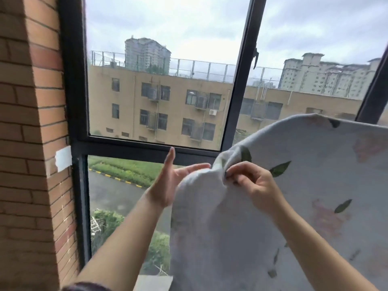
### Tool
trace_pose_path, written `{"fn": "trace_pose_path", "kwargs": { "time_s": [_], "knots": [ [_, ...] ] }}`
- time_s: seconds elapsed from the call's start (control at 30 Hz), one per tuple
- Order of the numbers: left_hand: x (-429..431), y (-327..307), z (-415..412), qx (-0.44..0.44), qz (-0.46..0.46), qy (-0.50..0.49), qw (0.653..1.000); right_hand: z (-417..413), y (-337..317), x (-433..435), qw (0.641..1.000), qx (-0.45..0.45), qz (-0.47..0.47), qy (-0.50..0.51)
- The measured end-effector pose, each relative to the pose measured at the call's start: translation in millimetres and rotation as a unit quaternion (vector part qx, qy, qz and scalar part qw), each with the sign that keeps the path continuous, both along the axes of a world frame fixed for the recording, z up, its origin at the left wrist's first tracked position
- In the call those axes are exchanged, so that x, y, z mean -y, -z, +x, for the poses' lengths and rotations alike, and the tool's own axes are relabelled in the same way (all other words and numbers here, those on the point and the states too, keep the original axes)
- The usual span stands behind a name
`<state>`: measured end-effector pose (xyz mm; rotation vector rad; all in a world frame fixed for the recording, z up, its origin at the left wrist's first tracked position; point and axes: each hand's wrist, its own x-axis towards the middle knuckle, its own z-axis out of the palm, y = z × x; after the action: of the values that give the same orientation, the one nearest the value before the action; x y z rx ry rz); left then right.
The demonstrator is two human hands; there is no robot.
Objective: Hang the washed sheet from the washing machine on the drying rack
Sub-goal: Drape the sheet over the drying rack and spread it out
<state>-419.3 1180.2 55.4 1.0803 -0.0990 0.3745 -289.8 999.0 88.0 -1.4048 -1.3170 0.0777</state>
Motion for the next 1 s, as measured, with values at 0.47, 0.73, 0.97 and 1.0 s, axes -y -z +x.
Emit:
{"fn": "trace_pose_path", "kwargs": {
  "time_s": [0.47,0.73,0.97,1.0],
  "knots": [
    [38.6,-9.0,22.2,-0.372,0.202,0.149,0.894,46.1,-51.8,21.1,0.894,0.376,0.011,0.244],
    [37.1,-14.8,45.5,-0.035,-0.150,-0.105,0.982,60.3,-60.9,20.4,0.871,0.397,0.049,0.286],
    [15.5,-36.9,42.0,-0.080,-0.169,-0.104,0.977,70.7,-74.9,21.9,0.862,0.390,-0.003,0.323],
    [10.9,-46.8,41.6,-0.029,-0.202,-0.147,0.968,70.7,-75.3,21.6,0.862,0.395,-0.002,0.319]
  ]
}}
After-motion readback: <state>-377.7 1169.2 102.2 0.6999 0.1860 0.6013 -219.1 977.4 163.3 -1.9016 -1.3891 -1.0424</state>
